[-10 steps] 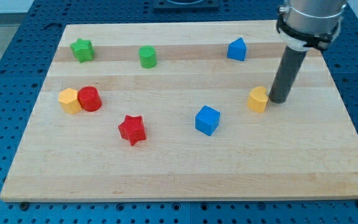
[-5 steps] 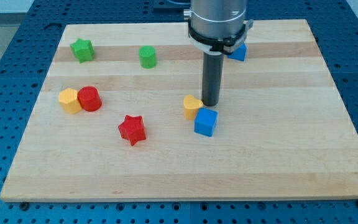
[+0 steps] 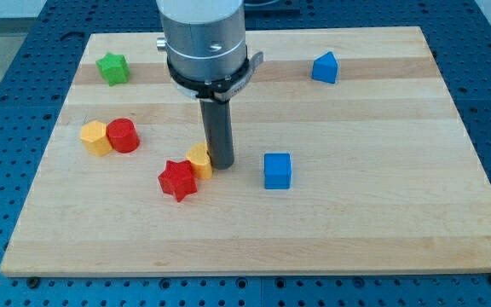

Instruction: Drag the yellow heart to the bottom right of the red circle

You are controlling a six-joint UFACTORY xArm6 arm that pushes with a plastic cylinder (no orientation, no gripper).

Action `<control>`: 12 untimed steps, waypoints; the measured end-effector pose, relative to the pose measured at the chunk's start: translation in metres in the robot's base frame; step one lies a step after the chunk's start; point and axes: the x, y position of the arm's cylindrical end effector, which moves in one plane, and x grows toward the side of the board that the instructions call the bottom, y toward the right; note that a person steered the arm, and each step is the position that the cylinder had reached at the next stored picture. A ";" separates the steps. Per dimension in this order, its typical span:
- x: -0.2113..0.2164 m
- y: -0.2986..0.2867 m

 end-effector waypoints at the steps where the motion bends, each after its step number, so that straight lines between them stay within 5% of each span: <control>1: 0.010 -0.033; 6: 0.026 -0.101; 12: -0.007 -0.089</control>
